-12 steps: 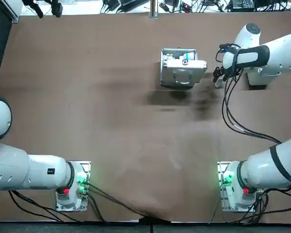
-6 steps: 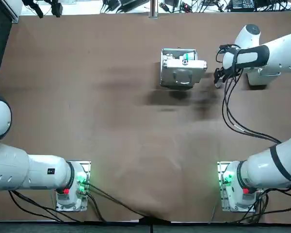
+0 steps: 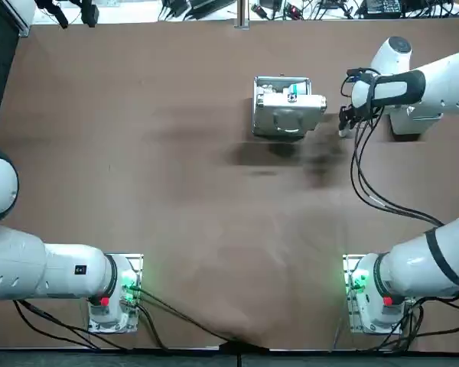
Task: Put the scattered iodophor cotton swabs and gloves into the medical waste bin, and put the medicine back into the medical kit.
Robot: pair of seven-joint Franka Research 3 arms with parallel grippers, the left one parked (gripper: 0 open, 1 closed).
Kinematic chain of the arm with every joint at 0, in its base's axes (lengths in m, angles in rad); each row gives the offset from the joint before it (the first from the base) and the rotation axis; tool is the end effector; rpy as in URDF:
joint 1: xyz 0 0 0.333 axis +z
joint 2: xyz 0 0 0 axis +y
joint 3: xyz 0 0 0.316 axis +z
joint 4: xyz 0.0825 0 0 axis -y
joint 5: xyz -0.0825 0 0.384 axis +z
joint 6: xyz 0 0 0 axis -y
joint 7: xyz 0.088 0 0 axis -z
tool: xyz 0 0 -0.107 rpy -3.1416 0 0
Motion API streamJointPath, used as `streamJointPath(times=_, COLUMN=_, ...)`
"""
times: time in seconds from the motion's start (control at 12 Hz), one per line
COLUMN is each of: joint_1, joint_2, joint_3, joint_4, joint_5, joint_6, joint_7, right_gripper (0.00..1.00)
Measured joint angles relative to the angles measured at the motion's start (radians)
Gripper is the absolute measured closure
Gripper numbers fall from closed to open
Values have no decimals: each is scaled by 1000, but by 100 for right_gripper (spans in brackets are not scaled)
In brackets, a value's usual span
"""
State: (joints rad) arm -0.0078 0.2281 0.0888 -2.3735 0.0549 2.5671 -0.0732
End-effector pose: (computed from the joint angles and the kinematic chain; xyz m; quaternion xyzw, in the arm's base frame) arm 0.5027 0.0409 0.2257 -0.9982 -0.0528 0.0171 0.0245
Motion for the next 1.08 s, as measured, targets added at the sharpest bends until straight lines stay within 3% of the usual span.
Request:
streamJointPath(times=0.33, joint_1=0, joint_2=-17, joint_3=0, joint_4=48, joint_5=0, joint_6=-70, joint_7=0, right_gripper=62)
streamJointPath(times=0.75, joint_1=9, joint_2=-85, joint_3=2, joint_4=324, joint_5=0, joint_6=-382, joint_7=68, right_gripper=62)
streamJointPath(times=1.08, joint_1=109, joint_2=-60, joint_3=7, joint_4=469, joint_5=3, joint_6=-422, joint_7=199, right_gripper=62)
